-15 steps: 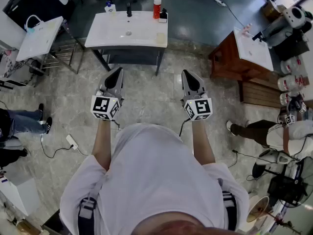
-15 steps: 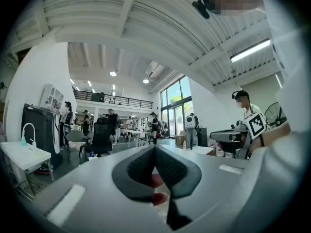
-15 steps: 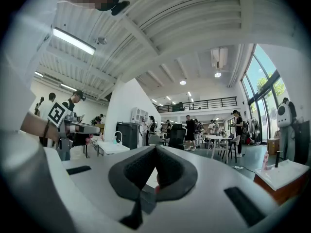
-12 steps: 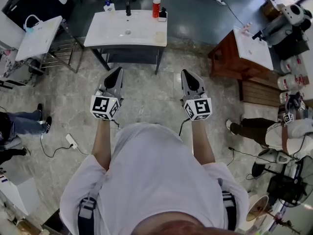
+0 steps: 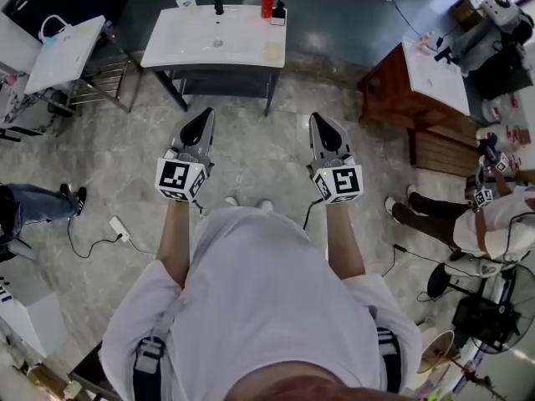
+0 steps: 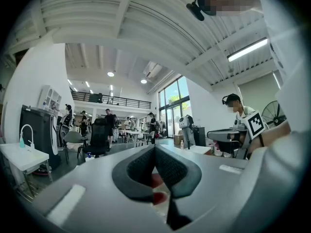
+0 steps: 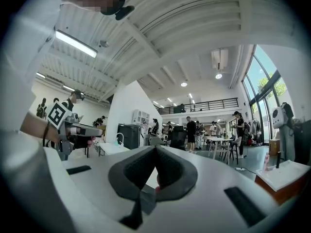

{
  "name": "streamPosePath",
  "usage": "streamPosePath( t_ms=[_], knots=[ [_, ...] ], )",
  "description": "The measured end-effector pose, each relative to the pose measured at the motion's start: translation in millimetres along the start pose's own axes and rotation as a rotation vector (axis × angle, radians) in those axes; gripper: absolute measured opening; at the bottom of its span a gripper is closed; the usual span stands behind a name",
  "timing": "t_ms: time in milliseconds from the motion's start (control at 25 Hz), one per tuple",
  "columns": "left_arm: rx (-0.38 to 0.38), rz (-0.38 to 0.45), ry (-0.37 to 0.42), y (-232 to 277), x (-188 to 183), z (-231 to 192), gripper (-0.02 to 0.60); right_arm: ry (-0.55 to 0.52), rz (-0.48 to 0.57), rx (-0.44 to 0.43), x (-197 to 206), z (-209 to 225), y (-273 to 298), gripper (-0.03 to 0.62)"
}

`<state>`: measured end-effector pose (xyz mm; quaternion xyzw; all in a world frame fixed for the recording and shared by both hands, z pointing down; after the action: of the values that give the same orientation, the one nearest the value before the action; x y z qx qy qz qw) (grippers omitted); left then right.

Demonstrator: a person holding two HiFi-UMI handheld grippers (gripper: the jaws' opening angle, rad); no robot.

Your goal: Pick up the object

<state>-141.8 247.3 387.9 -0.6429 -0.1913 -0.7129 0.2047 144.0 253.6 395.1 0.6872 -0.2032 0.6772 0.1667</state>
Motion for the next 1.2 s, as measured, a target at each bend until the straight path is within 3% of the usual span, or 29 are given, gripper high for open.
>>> streamPosePath(
  t_ms=[680,1000,1200],
  knots=[
    [-0.075,-0.048,0.036,-22.1,5.6,54.1,-0.002,0.028,0.001,-0.034,27.8,26.6,-46.3,0.000],
    [-0.093,-0.038,0.031,8.9,11.4,41.8,-0.002,0.027,-0.013,-0.051,32.5,47.3,-17.4,0.002],
    [-0.113,-0.005,-0.032,35.8,18.8,4.2,-0.002,0.013,-0.030,-0.049,36.5,57.7,23.5,0.000]
  ],
)
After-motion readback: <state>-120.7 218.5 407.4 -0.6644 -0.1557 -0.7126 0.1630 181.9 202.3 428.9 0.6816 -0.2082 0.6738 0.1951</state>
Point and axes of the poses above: the fingertips, and each gripper's own axes: y forward along the fingers, z to its right, x out of its underside, the point moved 6 cm from there along -y, backward along the fingers, and after that the axes turned 3 degrees about y, right-handed, at the moved point
